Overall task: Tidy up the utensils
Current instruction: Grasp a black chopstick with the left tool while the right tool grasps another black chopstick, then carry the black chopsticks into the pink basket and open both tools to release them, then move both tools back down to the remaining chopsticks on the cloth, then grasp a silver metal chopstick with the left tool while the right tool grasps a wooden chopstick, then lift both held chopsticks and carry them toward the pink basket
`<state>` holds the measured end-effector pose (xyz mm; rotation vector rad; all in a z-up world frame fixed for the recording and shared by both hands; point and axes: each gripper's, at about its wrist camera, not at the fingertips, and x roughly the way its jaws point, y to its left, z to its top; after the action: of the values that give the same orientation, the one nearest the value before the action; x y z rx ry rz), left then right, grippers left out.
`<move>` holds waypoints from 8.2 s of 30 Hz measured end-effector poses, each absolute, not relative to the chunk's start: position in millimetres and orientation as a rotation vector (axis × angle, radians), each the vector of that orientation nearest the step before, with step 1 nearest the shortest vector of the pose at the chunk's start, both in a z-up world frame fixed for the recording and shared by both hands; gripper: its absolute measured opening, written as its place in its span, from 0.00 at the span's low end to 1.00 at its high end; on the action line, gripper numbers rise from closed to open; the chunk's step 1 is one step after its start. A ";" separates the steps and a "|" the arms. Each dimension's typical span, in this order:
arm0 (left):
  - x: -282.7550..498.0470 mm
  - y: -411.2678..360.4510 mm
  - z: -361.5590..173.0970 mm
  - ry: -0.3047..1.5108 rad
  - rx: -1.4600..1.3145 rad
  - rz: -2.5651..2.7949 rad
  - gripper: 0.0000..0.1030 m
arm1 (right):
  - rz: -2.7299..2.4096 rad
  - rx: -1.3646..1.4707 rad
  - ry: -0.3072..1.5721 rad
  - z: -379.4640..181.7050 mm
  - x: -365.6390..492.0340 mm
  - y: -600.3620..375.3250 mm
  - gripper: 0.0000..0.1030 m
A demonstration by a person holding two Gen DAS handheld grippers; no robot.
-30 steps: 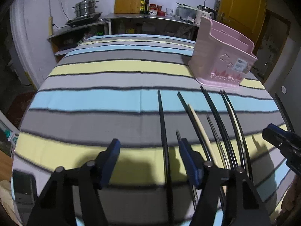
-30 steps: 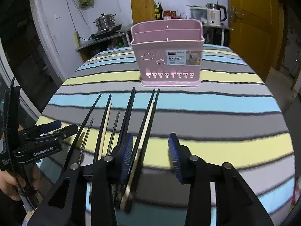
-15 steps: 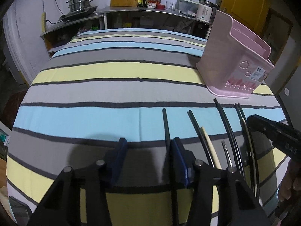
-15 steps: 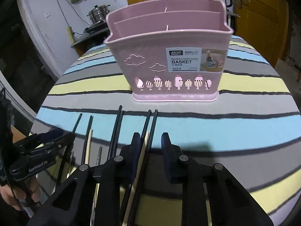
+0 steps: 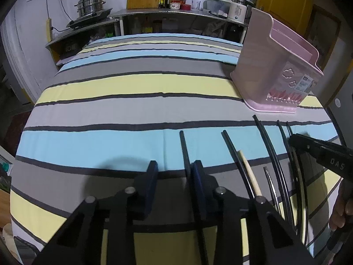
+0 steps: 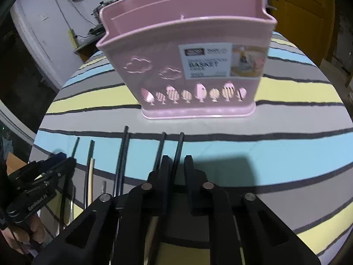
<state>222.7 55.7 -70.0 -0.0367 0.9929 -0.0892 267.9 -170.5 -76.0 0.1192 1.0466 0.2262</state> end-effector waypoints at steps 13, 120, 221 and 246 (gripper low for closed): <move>236.2 40.7 -64.5 1.047 0.004 -0.124 0.06 | 0.243 0.134 1.094 -69.7 276.6 -171.6 0.08; 211.1 30.5 169.1 0.553 -0.158 -0.308 0.44 | 0.284 0.140 0.525 156.3 229.4 -214.4 0.24; 150.9 32.5 -5.1 0.885 -0.130 -0.215 0.04 | 0.309 0.184 0.923 -15.7 200.3 -175.4 0.05; 125.0 17.5 63.9 0.760 -0.107 -0.272 0.04 | 0.353 0.220 0.782 47.7 158.7 -196.3 0.05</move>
<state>125.0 17.5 63.9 -0.1072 0.7601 -0.2716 158.7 -196.3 47.7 0.2199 0.7822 0.3534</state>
